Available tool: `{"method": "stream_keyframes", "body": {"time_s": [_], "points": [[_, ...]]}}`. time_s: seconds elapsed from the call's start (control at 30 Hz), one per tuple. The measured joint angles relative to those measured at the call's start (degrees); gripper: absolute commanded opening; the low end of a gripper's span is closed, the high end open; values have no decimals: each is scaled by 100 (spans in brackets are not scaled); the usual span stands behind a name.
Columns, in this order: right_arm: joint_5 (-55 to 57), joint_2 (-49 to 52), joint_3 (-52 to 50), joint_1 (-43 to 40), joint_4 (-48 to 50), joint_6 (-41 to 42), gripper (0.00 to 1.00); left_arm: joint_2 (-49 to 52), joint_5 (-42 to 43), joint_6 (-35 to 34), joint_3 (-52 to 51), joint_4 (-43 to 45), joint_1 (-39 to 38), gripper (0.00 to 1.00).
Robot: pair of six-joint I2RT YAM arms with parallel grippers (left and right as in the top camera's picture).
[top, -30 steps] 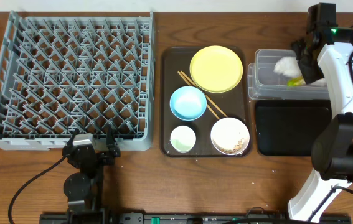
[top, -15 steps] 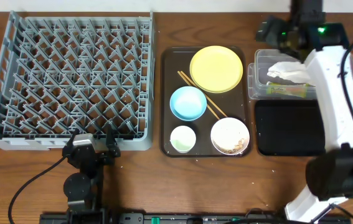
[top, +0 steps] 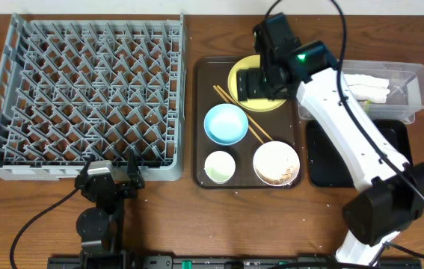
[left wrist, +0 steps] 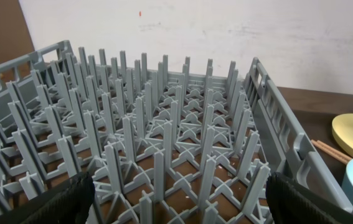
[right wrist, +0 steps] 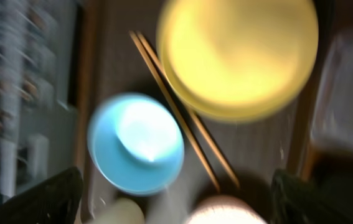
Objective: Sort waste into correct bins and load items into the dishwasher
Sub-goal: 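Move the right gripper to the pink rice bowl and grasp it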
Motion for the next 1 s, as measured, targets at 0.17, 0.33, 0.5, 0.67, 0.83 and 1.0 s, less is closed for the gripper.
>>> {"method": "stream_keyframes", "body": {"time_s": [0.17, 0.33, 0.5, 0.67, 0.83, 1.0], "points": [[-149, 118, -422, 4, -706, 354, 70, 0, 2, 0, -2, -2, 0, 89], [-404, 118, -990, 256, -549, 595, 63, 0, 0, 2, 0, -2, 0, 89], [-411, 120, -1681, 688, -87, 1003, 48, 0, 2, 0, 0, -2, 2, 89], [-369, 122, -2100, 750, 166, 1266, 35, 0, 2, 0, 0, -2, 2, 89], [-352, 122, -2446, 750, 409, 1366, 31, 0, 0, 0, 0, -2, 2, 89], [-330, 122, -2815, 769, 570, 1390, 14, 0, 0, 0, 0, -2, 0, 89]]}}
